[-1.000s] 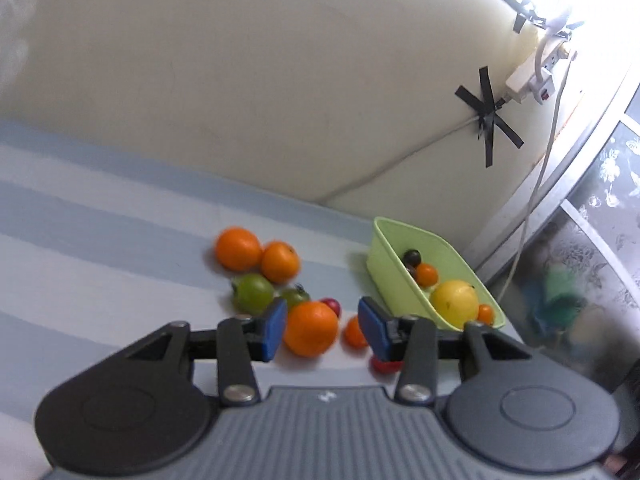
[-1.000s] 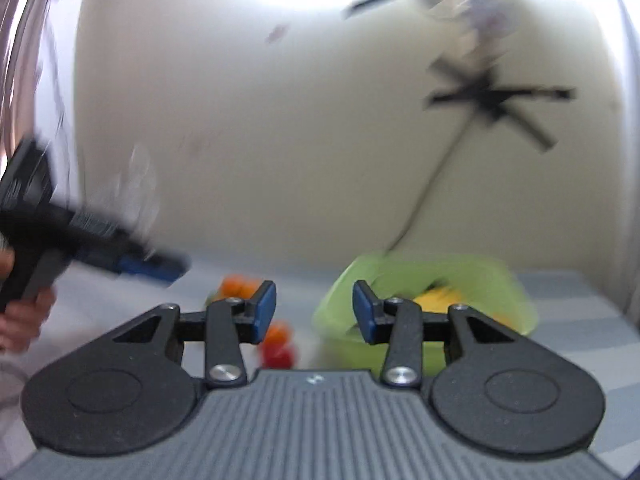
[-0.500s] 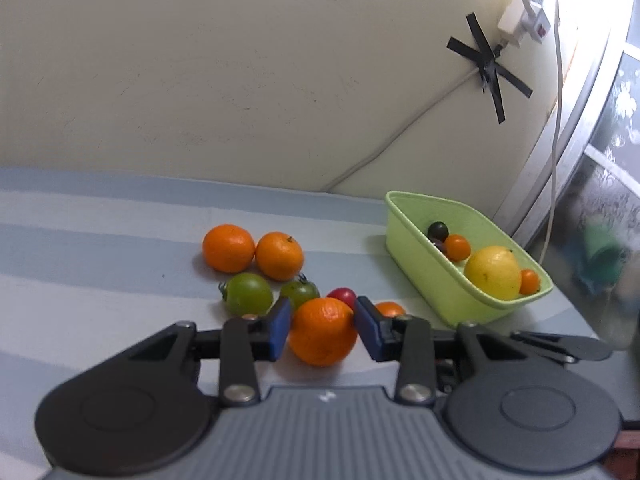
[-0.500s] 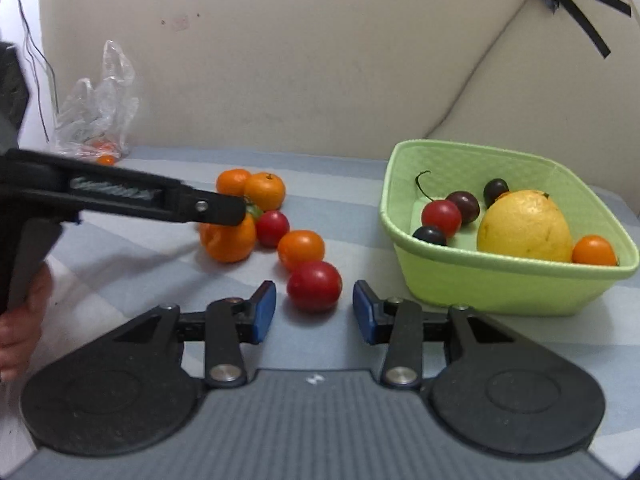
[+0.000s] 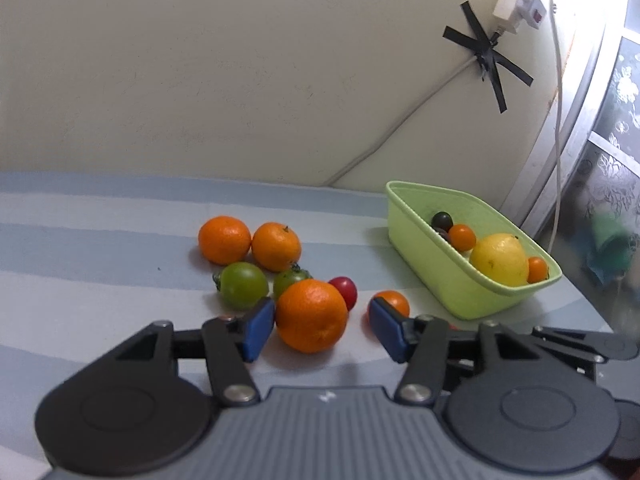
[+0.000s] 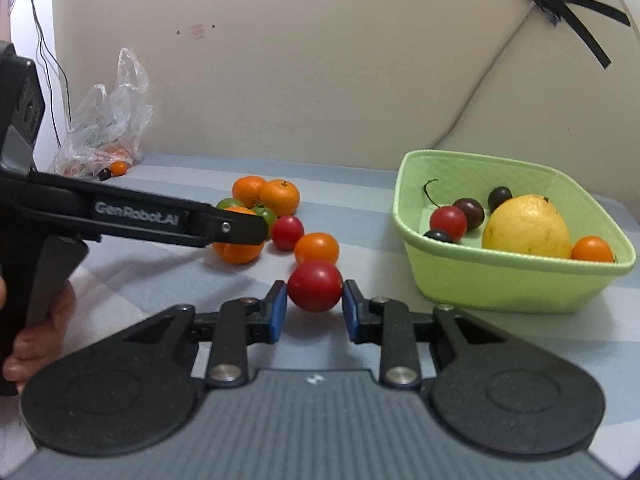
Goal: Organize fruits
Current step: 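Grasp a mandarin with the left gripper while the right gripper grasps a red tomato, then carry the mandarin over the basket with the left gripper and release it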
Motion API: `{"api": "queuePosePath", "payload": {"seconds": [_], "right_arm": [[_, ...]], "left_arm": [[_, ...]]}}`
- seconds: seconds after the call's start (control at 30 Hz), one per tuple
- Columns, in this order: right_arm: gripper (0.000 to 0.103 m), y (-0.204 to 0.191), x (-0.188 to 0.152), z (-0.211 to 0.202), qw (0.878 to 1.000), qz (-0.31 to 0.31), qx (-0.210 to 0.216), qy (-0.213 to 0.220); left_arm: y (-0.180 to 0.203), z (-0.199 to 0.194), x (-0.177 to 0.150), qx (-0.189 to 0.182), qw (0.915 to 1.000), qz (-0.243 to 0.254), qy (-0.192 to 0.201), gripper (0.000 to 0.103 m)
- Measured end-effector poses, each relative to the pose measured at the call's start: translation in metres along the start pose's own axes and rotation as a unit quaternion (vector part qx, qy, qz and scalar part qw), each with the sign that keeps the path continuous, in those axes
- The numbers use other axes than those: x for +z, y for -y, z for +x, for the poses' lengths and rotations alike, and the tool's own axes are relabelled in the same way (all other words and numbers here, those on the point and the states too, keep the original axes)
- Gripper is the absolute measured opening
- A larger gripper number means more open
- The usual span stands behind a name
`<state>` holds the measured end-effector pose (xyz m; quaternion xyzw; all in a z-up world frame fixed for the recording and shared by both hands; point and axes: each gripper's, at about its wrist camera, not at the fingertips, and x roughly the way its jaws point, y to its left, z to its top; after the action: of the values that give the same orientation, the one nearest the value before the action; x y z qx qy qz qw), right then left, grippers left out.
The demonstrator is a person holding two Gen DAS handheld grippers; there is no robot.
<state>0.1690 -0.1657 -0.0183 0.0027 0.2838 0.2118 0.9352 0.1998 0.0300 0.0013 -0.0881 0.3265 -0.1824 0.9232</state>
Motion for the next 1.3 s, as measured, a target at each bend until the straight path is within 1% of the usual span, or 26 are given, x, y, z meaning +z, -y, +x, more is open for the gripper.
{"api": "queuePosePath", "payload": {"seconds": [0.07, 0.2, 0.27, 0.33, 0.47, 0.53, 0.6, 0.7, 0.73, 0.77, 0.87, 0.97, 1.03, 1.07, 1.13, 1.23, 1.3], "right_arm": [[0.033, 0.001, 0.0, 0.001, 1.0, 0.003, 0.003, -0.005], [0.032, 0.002, 0.0, 0.002, 1.0, 0.006, 0.01, -0.009], [0.032, 0.002, 0.0, -0.002, 1.0, 0.008, 0.011, 0.002], [0.032, 0.002, -0.002, -0.008, 1.0, 0.006, 0.008, 0.018], [0.032, 0.001, -0.006, -0.018, 1.0, 0.009, 0.02, 0.016], [0.032, 0.0, -0.01, -0.026, 0.999, 0.012, 0.034, 0.009], [0.032, -0.002, -0.018, -0.038, 0.999, 0.006, 0.042, 0.008], [0.032, 0.001, -0.028, -0.055, 0.999, 0.008, 0.04, 0.006], [0.032, 0.003, -0.031, -0.061, 0.999, 0.013, 0.039, 0.005], [0.032, 0.005, -0.034, -0.065, 0.999, 0.018, 0.036, 0.004], [0.032, 0.011, -0.04, -0.073, 0.999, 0.02, 0.025, 0.003], [0.032, 0.018, -0.043, -0.068, 0.999, 0.023, 0.022, -0.012], [0.032, 0.024, -0.04, -0.07, 0.999, 0.035, 0.025, -0.008], [0.032, 0.028, -0.035, -0.073, 0.999, 0.039, 0.023, 0.003], [0.032, 0.037, -0.023, -0.082, 0.998, 0.042, 0.007, 0.039], [0.032, 0.056, -0.001, -0.091, 0.994, 0.041, -0.034, 0.099], [0.032, 0.071, 0.01, -0.088, 0.989, 0.044, -0.064, 0.124]], "left_arm": [[-0.004, 0.005, -0.002, 0.001, 0.9999, -0.009, -0.007, 0.041], [-0.014, 0.003, -0.003, -0.011, 0.9991, -0.042, -0.004, 0.04], [-0.015, -0.002, -0.005, -0.014, 0.9987, -0.049, -0.003, 0.04], [-0.013, -0.015, -0.008, -0.03, 0.9982, -0.052, 0.001, 0.04], [-0.003, -0.041, -0.018, -0.072, 0.9959, -0.056, -0.001, 0.04], [0.006, -0.05, -0.028, -0.09, 0.9948, -0.043, -0.018, 0.04], [0.017, -0.055, -0.039, -0.095, 0.9945, -0.025, -0.037, 0.04], [0.028, -0.057, -0.057, -0.108, 0.9921, -0.019, -0.062, 0.04], [0.03, -0.059, -0.062, -0.109, 0.9919, -0.017, -0.064, 0.04], [0.034, -0.062, -0.065, -0.105, 0.9928, -0.008, -0.057, 0.04], [0.04, -0.063, -0.068, -0.106, 0.9926, 0.001, -0.06, 0.04], [0.045, -0.058, -0.053, -0.117, 0.9912, -0.007, -0.061, 0.04], [0.051, -0.055, -0.04, -0.123, 0.9911, -0.004, -0.052, 0.04], [0.056, -0.053, -0.03, -0.126, 0.991, -0.001, -0.045, 0.04], [0.066, -0.046, -0.007, -0.136, 0.9902, 0.01, -0.03, 0.04], [0.084, -0.025, 0.028, -0.142, 0.9894, 0.024, -0.015, 0.04], [0.092, -0.002, 0.048, -0.146, 0.989, 0.016, -0.013, 0.04]]}}
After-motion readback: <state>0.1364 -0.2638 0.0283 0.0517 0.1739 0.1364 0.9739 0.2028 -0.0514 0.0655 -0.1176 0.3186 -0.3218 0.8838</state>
